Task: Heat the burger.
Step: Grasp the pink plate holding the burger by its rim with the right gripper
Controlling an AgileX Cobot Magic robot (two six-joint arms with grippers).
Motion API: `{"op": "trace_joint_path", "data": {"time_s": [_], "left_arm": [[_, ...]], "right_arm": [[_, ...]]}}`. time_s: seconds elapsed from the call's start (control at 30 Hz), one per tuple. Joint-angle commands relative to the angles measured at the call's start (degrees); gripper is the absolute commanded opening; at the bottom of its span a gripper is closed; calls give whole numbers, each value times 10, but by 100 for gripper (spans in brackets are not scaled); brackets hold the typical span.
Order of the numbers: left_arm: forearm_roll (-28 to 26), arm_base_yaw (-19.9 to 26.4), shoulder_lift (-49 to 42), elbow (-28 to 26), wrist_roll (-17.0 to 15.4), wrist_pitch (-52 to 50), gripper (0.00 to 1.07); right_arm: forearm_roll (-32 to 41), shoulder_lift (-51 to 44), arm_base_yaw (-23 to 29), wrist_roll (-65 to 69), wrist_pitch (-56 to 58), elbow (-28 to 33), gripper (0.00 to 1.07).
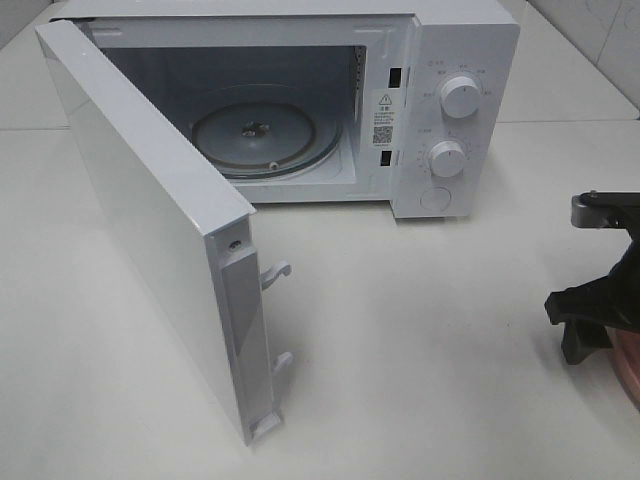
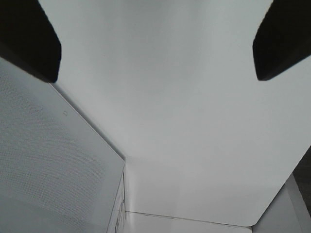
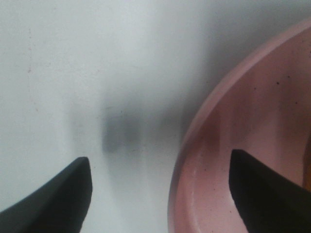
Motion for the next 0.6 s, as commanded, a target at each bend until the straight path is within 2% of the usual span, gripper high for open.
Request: {"op": "trace_joint_path", "data": {"time_s": [0.03, 0.6], "left_arm": [[-1, 2, -1, 1, -2, -8, 100], [-1, 2, -1, 1, -2, -8, 100]], "right_arm": [[-5, 10, -4, 4, -15, 2, 76], [-7, 37, -16, 10, -62, 9, 76]]}}
